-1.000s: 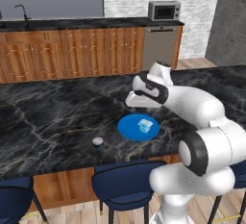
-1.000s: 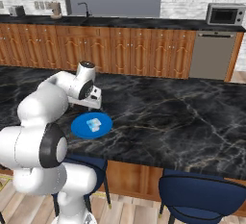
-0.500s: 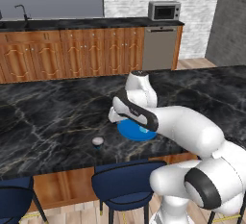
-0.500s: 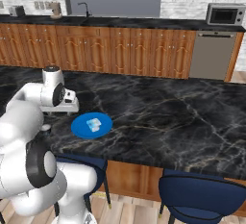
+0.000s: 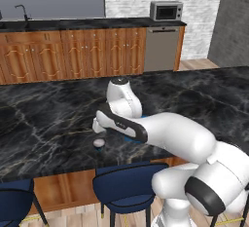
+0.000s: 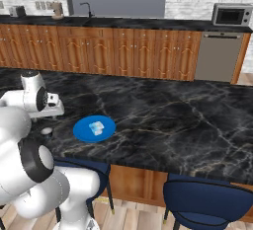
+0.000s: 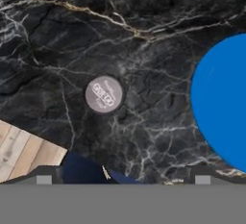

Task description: Place two yogurt containers on each plate.

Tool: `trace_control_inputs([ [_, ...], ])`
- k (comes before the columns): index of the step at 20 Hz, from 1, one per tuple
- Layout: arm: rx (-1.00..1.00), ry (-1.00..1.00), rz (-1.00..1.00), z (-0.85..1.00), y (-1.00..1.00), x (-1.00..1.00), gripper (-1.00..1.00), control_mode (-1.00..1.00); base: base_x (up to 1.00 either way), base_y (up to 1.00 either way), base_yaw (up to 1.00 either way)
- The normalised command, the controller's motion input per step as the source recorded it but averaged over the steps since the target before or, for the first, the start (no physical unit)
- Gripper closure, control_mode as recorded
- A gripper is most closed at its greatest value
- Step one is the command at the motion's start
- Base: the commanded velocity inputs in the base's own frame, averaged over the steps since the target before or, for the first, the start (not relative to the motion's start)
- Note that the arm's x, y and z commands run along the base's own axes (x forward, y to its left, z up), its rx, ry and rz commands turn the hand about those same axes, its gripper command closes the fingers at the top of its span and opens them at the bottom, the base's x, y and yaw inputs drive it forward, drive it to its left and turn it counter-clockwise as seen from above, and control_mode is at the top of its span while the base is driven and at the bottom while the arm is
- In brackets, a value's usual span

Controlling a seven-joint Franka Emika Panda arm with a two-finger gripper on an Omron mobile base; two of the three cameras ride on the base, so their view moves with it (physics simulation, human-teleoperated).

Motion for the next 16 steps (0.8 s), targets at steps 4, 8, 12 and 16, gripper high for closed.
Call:
trace_control_inputs([
  [4, 0.00, 0.00, 0.09, -0.22, 0.51, 0.00, -1.00, -1.00, 0.00, 0.00, 0.00],
  [8, 0.00, 0.00, 0.05, -0.25, 0.23, 0.00, -1.00, -1.00, 0.00, 0.00, 0.00],
  [12, 0.00, 0.00, 0.01, -0.18, 0.03, 0.07, -1.00, -1.00, 0.00, 0.00, 0.00],
  [16, 0.00, 0.00, 0.01, -0.18, 0.00, 0.06, -1.00, -1.00, 0.00, 0.00, 0.00],
])
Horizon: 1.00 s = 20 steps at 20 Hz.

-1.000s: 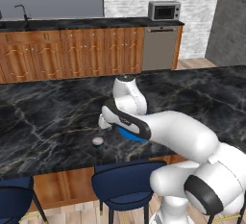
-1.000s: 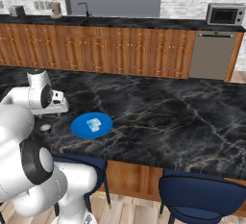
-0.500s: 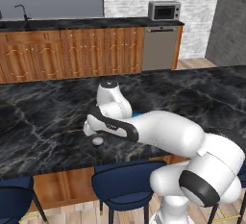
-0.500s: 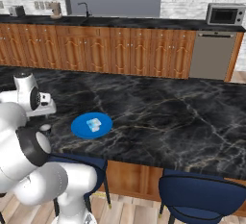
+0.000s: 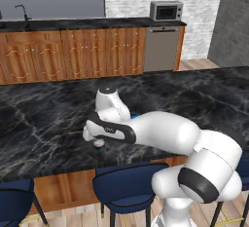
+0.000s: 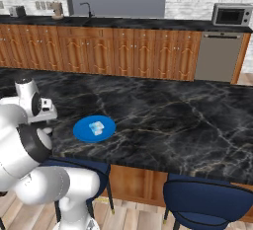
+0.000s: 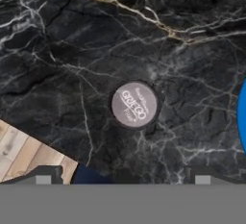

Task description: Place two yogurt containers on each plate.

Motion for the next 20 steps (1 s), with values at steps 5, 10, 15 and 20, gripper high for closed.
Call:
trace_control_inputs([
  [5, 0.00, 0.00, 0.01, -0.30, 0.00, 0.13, -1.00, -1.00, 0.00, 0.00, 0.00],
  [10, 0.00, 0.00, 0.01, -0.28, 0.02, 0.18, -1.00, -1.00, 0.00, 0.00, 0.00],
  [15, 0.00, -0.01, 0.00, -0.22, 0.09, 0.22, -1.00, -1.00, 0.00, 0.00, 0.00],
  [20, 0.00, 0.00, 0.00, -0.20, 0.11, 0.23, -1.00, -1.00, 0.00, 0.00, 0.00],
])
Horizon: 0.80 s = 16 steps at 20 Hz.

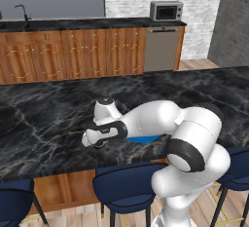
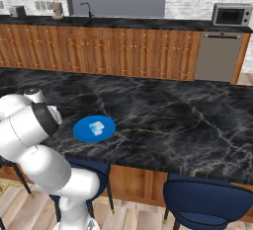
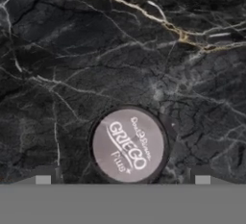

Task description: Place two yogurt containers on each plate.

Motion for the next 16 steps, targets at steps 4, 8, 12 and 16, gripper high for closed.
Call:
trace_control_inputs([
  [4, 0.00, 0.00, 0.00, -0.14, 0.14, 0.17, -1.00, -1.00, 0.00, 0.00, 0.00],
  [8, 0.00, 0.00, 0.00, -0.11, 0.02, 0.00, -1.00, -1.00, 0.00, 0.00, 0.00],
  [12, 0.00, 0.00, 0.00, -0.10, 0.00, 0.00, -1.00, -1.00, 0.00, 0.00, 0.00],
  [16, 0.00, 0.00, 0.00, -0.10, -0.05, 0.00, -1.00, -1.00, 0.00, 0.00, 0.00],
])
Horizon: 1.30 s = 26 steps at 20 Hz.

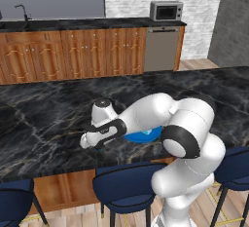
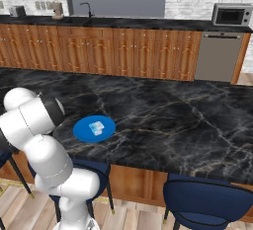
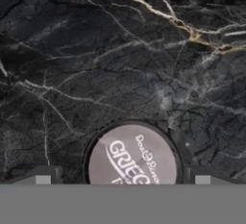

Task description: Place two yogurt containers on each plate.

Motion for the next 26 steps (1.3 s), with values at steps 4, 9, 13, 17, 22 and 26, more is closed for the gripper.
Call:
trace_control_inputs([
  [4, 0.00, 0.00, 0.00, -0.10, -0.06, 0.02, -1.00, -1.00, 0.00, 0.00, 0.00],
  [9, 0.00, 0.00, 0.00, -0.17, -0.01, 0.10, -1.00, -1.00, 0.00, 0.00, 0.00],
  [13, 0.00, 0.00, 0.00, -0.14, 0.00, 0.06, -1.00, -1.00, 0.00, 0.00, 0.00],
  [17, -0.02, 0.00, 0.00, 0.00, 0.00, 0.00, -1.00, -1.00, 0.00, 0.00, 0.00],
  [22, -0.05, -0.03, 0.00, 0.07, 0.04, -0.06, -1.00, -1.00, 0.00, 0.00, 0.00],
  [26, -0.02, -0.01, 0.00, 0.20, 0.00, -0.06, -1.00, -1.00, 0.00, 0.00, 0.00],
])
